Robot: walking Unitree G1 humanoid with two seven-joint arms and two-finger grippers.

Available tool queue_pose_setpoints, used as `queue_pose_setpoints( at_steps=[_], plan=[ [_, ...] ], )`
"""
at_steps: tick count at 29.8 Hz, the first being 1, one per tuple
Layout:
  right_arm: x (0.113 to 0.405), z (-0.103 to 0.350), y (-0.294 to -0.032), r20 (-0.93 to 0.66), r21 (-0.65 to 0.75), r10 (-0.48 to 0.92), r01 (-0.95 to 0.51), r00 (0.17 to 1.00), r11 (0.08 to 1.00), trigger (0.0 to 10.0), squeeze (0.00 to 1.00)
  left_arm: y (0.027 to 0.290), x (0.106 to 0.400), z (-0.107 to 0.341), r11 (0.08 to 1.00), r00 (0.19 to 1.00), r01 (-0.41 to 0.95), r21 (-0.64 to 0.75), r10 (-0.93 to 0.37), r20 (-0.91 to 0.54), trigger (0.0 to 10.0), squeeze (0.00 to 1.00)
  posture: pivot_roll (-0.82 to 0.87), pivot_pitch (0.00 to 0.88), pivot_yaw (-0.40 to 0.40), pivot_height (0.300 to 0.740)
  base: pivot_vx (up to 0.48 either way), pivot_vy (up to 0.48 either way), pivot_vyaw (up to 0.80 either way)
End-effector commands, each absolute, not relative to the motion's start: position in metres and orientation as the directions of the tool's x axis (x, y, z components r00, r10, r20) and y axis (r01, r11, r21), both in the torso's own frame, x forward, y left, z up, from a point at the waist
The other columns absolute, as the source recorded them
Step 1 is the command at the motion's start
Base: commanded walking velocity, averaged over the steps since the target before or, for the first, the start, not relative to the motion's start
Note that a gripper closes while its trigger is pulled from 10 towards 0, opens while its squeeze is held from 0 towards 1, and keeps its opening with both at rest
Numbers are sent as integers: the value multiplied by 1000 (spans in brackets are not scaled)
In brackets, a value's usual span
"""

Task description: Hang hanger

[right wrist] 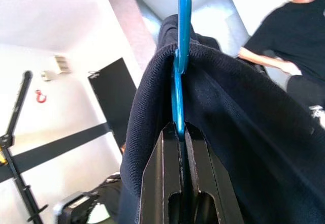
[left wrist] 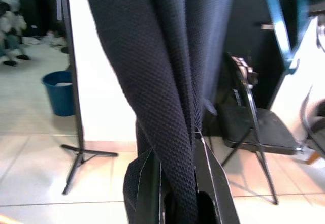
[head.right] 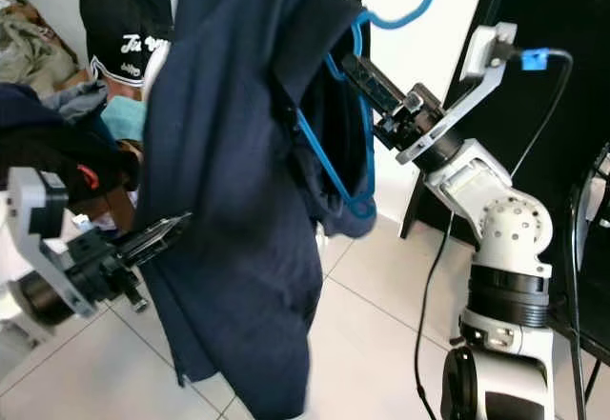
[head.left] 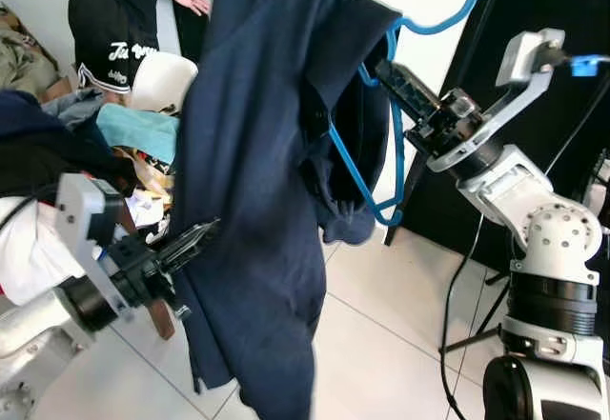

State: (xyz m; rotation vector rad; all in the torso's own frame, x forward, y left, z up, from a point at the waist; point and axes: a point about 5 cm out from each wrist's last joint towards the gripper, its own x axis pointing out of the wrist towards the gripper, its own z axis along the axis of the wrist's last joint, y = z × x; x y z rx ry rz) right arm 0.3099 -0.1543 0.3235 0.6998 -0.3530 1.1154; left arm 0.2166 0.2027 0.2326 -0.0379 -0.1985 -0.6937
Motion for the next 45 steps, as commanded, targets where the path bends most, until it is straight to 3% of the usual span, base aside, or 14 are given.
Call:
queue_pose_setpoints(
  at_steps=[1,2,3,8,14,18,26,27,29,30,33,35,39,45],
  plan=[
    [303,332,-161,641,295,669,-926,375,237,10000,0,214,217,229,799,788,599,51,-599,139,10000,855,8,31,-41,740,0,0,0],
    [303,332,-161,641,295,669,-926,375,237,10000,0,214,217,229,799,788,599,51,-599,139,10000,855,8,31,-41,740,0,0,0],
    [302,332,-161,642,288,672,-928,369,235,10000,0,221,217,229,816,806,575,62,-578,127,10000,992,8,30,-40,740,0,0,0],
    [299,335,-165,639,276,677,-930,366,242,10000,0,240,212,229,844,843,526,105,-534,65,10000,1000,7,31,-41,740,0,0,0],
    [292,337,-167,615,207,719,-946,325,250,10000,0,256,186,231,782,801,599,172,-582,-141,10000,1000,8,30,-41,740,0,0,0],
    [286,301,-153,393,64,871,-954,294,293,10000,0,253,181,267,742,766,631,228,-643,-28,10000,1000,18,25,-45,740,0,0,0],
    [286,268,-150,226,13,936,-962,269,273,10000,0,244,184,314,709,703,633,310,-695,153,10000,1000,31,17,-41,740,0,0,0],
    [288,262,-149,188,1,944,-961,270,275,10000,0,242,184,331,692,669,641,332,-716,199,10000,886,32,15,-41,740,0,0,0],
    [288,262,-149,188,1,944,-961,270,275,10000,0,242,184,331,692,669,641,332,-716,199,10000,886,32,15,-41,740,0,0,0],
    [290,256,-146,142,-27,954,-963,263,269,10000,0,240,182,344,635,614,687,353,-767,186,10000,0,44,5,-36,740,0,0,0],
    [287,249,-139,46,-109,979,-973,199,202,10000,0,240,181,353,507,523,781,364,-850,63,10000,0,48,0,-29,740,0,0,0],
    [287,249,-139,46,-109,979,-973,199,202,10000,0,240,181,353,507,523,781,364,-850,63,10000,0,48,0,-29,740,0,0,0],
    [268,246,-128,-56,-212,997,-977,48,35,10000,0,249,186,346,363,406,895,260,-904,-134,10000,0,39,0,-2,740,0,0,0],
    [259,248,-117,-74,-275,997,-960,-29,-48,10000,0,252,189,334,255,291,955,155,-908,-301,10000,0,34,0,15,740,0,0,0]
  ],
)
